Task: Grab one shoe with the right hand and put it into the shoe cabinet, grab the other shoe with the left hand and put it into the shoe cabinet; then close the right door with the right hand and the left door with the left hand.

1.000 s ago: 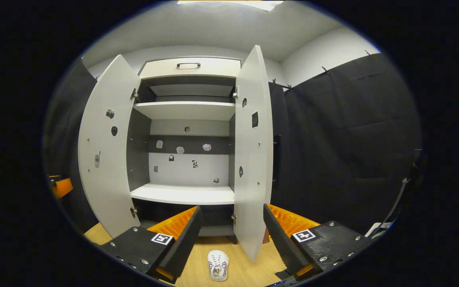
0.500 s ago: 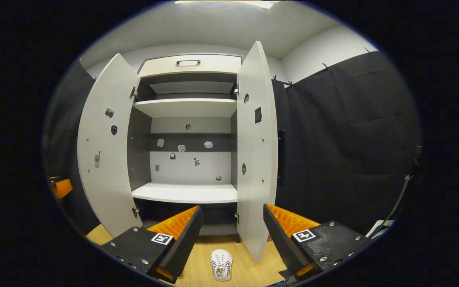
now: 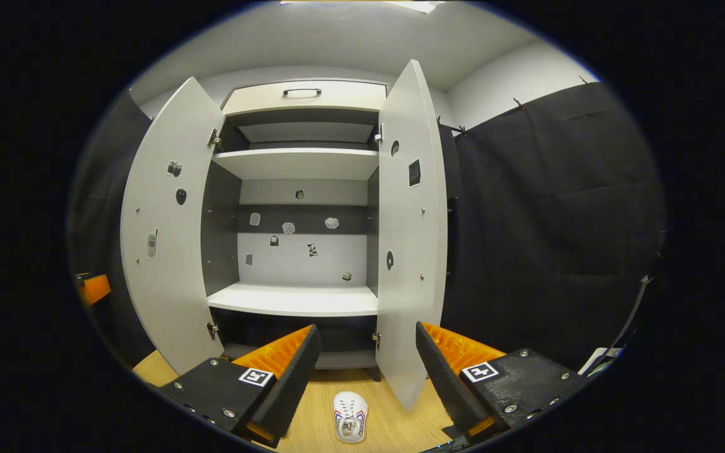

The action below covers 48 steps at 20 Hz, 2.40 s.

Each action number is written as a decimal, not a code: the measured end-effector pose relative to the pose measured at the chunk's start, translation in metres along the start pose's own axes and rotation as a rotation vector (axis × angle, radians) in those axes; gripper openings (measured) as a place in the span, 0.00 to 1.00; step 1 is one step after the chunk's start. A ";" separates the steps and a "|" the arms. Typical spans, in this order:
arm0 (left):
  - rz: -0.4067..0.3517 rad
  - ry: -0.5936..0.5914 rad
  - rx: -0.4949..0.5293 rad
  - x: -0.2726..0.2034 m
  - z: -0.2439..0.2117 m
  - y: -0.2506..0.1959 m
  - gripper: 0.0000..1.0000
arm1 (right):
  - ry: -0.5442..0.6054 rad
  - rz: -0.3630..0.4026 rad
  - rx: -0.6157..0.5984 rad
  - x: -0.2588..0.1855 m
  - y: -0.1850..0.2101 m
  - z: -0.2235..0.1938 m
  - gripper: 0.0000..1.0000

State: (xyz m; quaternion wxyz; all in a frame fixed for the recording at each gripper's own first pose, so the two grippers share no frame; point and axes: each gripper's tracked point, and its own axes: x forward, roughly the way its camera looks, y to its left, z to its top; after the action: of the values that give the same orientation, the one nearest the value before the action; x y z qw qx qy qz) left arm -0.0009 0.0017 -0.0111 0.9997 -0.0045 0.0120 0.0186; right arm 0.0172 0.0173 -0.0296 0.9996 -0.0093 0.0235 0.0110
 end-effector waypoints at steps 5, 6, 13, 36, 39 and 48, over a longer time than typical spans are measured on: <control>0.011 0.006 0.016 0.001 -0.001 0.005 0.97 | 0.107 -0.006 0.001 0.015 0.001 -0.059 0.93; 0.015 0.005 0.018 0.001 -0.001 0.008 0.97 | 0.136 -0.008 0.006 0.019 0.001 -0.075 0.93; 0.042 0.019 0.026 0.001 -0.005 0.017 0.97 | 0.335 -0.012 -0.037 0.041 -0.003 -0.192 0.93; 0.124 0.115 0.067 0.005 -0.032 0.020 0.96 | 0.852 0.008 -0.055 0.100 0.014 -0.427 0.43; 0.133 0.121 0.072 0.005 -0.035 0.022 0.97 | 0.876 0.020 -0.039 0.102 0.014 -0.433 0.42; 0.129 0.133 0.081 0.002 -0.044 0.018 0.97 | 0.854 0.016 -0.042 0.104 0.014 -0.421 0.00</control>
State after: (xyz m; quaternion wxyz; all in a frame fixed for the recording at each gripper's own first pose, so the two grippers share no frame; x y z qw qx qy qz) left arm -0.0001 0.0190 -0.0554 0.9928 0.0355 0.0795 0.0819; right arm 0.1013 0.0254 -0.4556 0.8997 -0.0330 0.4350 0.0145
